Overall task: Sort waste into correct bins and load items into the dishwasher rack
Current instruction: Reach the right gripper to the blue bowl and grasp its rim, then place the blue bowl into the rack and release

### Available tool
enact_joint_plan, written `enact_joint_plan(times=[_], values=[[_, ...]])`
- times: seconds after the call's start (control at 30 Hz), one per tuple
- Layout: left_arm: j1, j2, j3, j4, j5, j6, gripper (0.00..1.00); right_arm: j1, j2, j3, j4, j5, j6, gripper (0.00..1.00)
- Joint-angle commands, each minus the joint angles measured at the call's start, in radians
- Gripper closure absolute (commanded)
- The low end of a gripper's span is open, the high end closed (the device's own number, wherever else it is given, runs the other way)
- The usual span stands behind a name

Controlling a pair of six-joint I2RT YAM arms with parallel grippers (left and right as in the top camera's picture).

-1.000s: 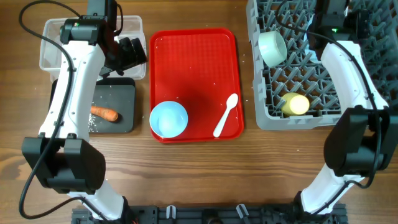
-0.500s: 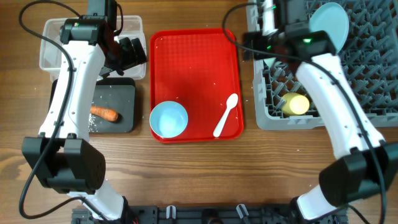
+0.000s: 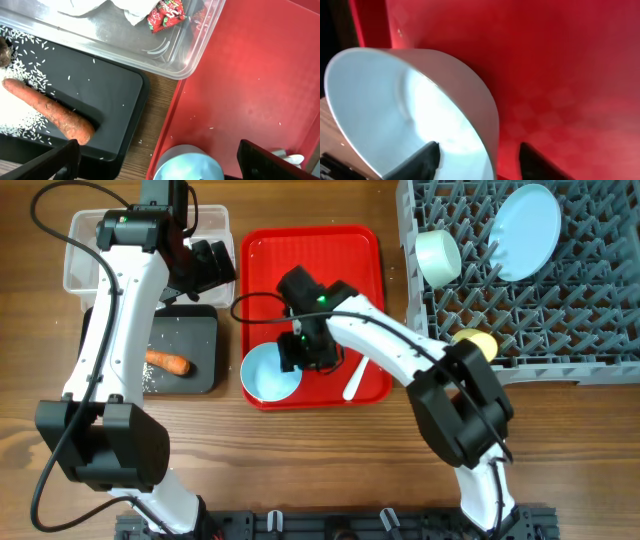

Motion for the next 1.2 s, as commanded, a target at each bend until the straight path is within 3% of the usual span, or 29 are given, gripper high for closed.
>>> enact_joint_plan(times=[0.0, 0.07, 0.1, 0.3, 0.5, 0.57, 0.67, 0.8, 0.83, 1.0, 1.17], values=[[0.005, -0.013, -0.002, 0.000, -0.013, -0.016, 0.00, -0.010, 0.011, 0.000, 0.011, 0.018, 0.063, 0.68], [0.005, -0.013, -0.002, 0.000, -0.013, -0.016, 0.00, -0.006, 0.011, -0.007, 0.022, 0.018, 0.064, 0.90], [0.005, -0.013, -0.003, 0.001, -0.013, -0.017, 0.00, -0.006, 0.011, -0.007, 0.023, 0.018, 0.073, 0.95], [0.005, -0.013, -0.002, 0.000, -0.013, -0.017, 0.00, -0.038, -0.023, -0.006, 0.010, 0.026, 0.055, 0.96], [0.005, -0.013, -0.003, 0.001, -0.013, -0.017, 0.00, -0.153, -0.266, -0.006, -0.031, 0.163, -0.024, 0.96], [0.005, -0.013, -0.003, 0.000, -0.013, -0.016, 0.00, -0.204, -0.376, -0.006, -0.021, 0.304, -0.050, 0.96], [0.005, -0.013, -0.002, 0.001, -0.013, -0.016, 0.00, -0.259, -0.518, -0.006, -0.011, 0.722, -0.099, 0.96], [0.005, -0.013, -0.003, 0.000, -0.013, -0.016, 0.00, -0.299, -0.584, -0.006, 0.050, 1.255, -0.243, 0.96], [0.005, -0.013, -0.002, 0.000, -0.013, -0.016, 0.00, -0.311, -0.576, -0.006, 0.073, 1.307, -0.283, 0.96], [0.005, -0.013, -0.003, 0.001, -0.013, -0.017, 0.00, -0.399, -0.493, -0.007, 0.288, 1.398, -0.571, 0.96], [0.005, -0.013, -0.003, 0.001, -0.013, -0.017, 0.00, -0.499, -0.331, -0.007, 0.651, 1.398, -0.986, 0.96]])
